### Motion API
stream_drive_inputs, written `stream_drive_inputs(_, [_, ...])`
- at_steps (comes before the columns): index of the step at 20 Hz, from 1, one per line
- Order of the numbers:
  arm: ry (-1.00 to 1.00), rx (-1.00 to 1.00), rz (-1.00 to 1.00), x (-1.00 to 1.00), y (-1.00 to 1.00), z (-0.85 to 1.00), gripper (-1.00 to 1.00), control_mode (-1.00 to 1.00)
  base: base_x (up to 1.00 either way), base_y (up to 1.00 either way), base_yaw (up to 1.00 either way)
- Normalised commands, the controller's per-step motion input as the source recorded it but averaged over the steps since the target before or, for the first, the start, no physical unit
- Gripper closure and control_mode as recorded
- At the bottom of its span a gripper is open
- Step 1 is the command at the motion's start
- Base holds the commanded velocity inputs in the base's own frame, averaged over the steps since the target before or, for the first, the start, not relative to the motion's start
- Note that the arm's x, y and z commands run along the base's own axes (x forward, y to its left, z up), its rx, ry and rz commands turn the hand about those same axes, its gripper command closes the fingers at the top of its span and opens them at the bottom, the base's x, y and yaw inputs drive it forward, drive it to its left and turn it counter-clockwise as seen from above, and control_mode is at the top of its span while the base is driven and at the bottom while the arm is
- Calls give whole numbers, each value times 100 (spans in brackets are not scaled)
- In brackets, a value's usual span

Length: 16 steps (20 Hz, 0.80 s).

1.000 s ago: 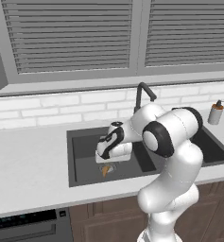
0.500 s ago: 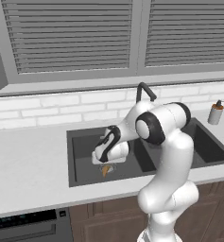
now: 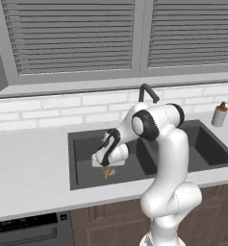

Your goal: Pick the sweet potato from the sink and place it in the bowl. Then pick the bowl and place it in the microwave. Then close the microwave door and press the start button.

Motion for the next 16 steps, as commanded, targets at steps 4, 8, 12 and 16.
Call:
stream_drive_inputs(4, [0, 0, 0, 29, 0, -25, -100, -100, 0, 0, 0])
stream_drive_inputs(8, [0, 0, 0, 23, 0, -25, -100, -100, 0, 0, 0])
stream_drive_inputs(12, [0, 0, 0, 0, 0, -31, -100, -100, 0, 0, 0])
stream_drive_inputs(16, [0, 0, 0, 0, 0, -28, -100, -100, 0, 0, 0])
